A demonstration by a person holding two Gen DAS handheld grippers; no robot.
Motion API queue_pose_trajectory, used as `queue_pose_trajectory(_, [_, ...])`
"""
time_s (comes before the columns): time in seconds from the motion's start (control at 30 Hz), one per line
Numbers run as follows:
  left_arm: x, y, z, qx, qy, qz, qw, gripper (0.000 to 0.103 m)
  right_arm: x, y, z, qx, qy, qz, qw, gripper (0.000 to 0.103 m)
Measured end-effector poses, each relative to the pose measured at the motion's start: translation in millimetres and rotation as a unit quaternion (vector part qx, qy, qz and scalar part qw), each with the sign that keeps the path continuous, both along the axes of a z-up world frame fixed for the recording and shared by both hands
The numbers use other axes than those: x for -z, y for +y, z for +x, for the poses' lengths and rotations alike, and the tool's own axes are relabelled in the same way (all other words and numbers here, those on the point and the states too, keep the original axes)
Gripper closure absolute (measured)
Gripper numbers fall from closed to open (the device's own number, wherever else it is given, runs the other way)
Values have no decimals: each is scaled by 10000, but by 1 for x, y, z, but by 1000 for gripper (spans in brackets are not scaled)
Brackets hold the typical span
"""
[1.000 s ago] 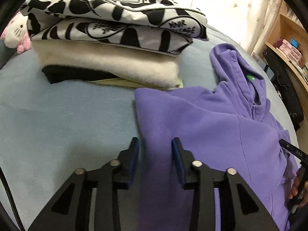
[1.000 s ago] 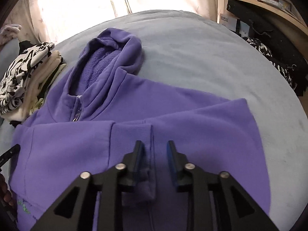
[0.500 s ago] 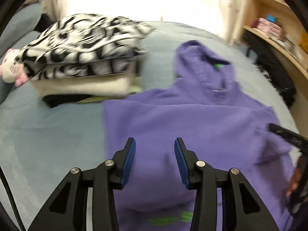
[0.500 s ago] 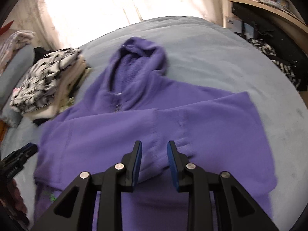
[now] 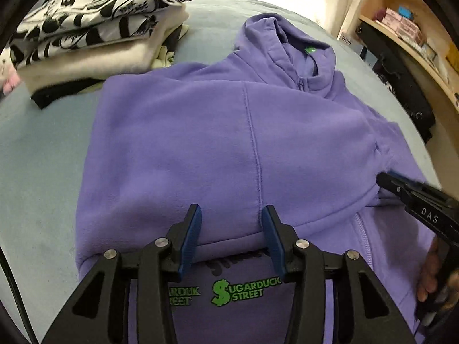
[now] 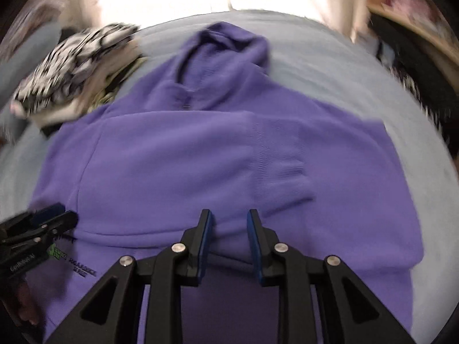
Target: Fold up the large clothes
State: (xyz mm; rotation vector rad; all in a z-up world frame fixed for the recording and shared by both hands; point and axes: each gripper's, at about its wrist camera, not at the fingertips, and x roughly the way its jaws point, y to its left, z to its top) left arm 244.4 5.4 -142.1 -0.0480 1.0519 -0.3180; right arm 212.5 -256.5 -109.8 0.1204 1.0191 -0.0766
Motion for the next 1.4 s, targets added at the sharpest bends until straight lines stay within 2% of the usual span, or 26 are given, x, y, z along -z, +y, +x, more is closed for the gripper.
queue_pose_trajectory(0.03, [0,0,0,16,9,7,10000,59,3,-9,-1,146,66,-30,9999,75])
queue_pose_trajectory(0.13, [-1,-5,-2,43,-45,145,9999,59,5,-24,-6,246,105,321,9991,75])
queue_pose_trajectory(0.3, [-8,-10,-1,36,-126,337,9993,58,0,-14,-8,200,100,62,9997,73])
queue_pose_trajectory(0.37, [-16,-9,-3,-47,-200,514,9985,58,-4,-14,-8,243,34,175,9995,73])
queue_pose_trajectory(0.47, [-32,0,-4,-101,-384,471,9981,54,-17,-12,-7,301,-179,335,9988,73])
queue_pose_trajectory(0.53, [-42,4,1,-167,-512,455,9975,49,-26,-9,-3,300,-326,370,9983,73])
queue_pose_trajectory(0.7, [-53,3,29,-328,-693,514,9957,48,-31,11,30,0,-401,537,9978,73])
queue_pose_trajectory(0.9, [-39,-11,74,-538,-756,536,9942,48,-19,42,72,-349,-359,569,9971,73])
queue_pose_trajectory(1.1, [-11,-10,107,-1015,-645,1023,9874,48,0,29,92,-151,-212,423,9988,73])
queue_pose_trajectory(1.17, [-6,-1,113,-1154,-657,1064,9854,45,2,10,91,35,-257,409,9988,75])
queue_pose_trajectory(1.23, [-5,8,116,-1196,-689,1003,9853,45,3,-10,89,98,-302,722,9969,90])
queue_pose_trajectory(1.3, [-6,11,116,-1226,-745,1057,9840,45,6,-25,87,127,-282,992,9946,100])
queue_pose_trajectory(1.4, [-3,13,117,-1192,-777,1036,9844,45,6,-30,81,75,-308,1057,9939,100])
